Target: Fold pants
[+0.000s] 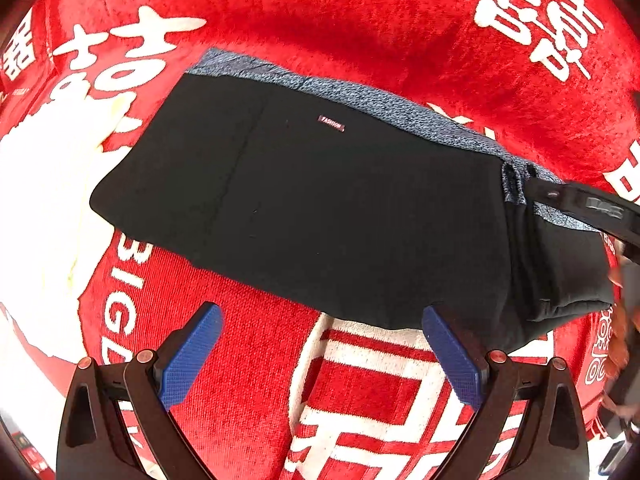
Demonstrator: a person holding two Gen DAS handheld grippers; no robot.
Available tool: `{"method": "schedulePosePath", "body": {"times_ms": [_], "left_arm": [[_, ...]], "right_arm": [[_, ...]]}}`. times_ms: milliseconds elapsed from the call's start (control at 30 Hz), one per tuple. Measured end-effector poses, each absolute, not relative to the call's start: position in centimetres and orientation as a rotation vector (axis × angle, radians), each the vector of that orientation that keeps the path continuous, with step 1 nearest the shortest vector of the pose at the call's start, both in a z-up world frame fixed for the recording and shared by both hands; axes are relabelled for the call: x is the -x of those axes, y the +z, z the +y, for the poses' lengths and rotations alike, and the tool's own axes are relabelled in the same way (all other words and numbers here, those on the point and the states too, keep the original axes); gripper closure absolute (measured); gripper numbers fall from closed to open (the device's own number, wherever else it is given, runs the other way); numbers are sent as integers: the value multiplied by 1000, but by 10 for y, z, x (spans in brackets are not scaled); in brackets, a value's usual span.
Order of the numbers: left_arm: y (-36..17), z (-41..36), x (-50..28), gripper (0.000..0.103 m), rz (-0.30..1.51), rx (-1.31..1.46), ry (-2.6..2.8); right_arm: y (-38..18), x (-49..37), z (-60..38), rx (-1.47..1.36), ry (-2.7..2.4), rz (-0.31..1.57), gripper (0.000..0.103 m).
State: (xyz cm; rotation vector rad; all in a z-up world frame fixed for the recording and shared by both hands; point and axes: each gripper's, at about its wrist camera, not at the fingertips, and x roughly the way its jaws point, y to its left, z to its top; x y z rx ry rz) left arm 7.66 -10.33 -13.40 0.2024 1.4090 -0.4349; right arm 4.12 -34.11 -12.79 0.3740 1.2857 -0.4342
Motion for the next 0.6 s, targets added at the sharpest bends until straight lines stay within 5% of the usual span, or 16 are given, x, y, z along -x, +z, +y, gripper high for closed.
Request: {"method": "schedulePosePath", "body": {"times_ms": [33,133,267,600], "left_arm": [[-135,-102,-77,3,1411,-198,-434],[-135,-98,-79,3,1415,-180,-433],[-138,-93,-85,3,1420,-157,-417],[-141,-68,-99,3,1434,-75,-354]], "right_arm": [[-139,-48,-339,-362,-432,1328,52],[-148,-51,-338,-366,-468,1340,62],[-145,-56,-335,-358,-450,1356,61],[-117,-31,-284,-241,-291,1335,35]]}}
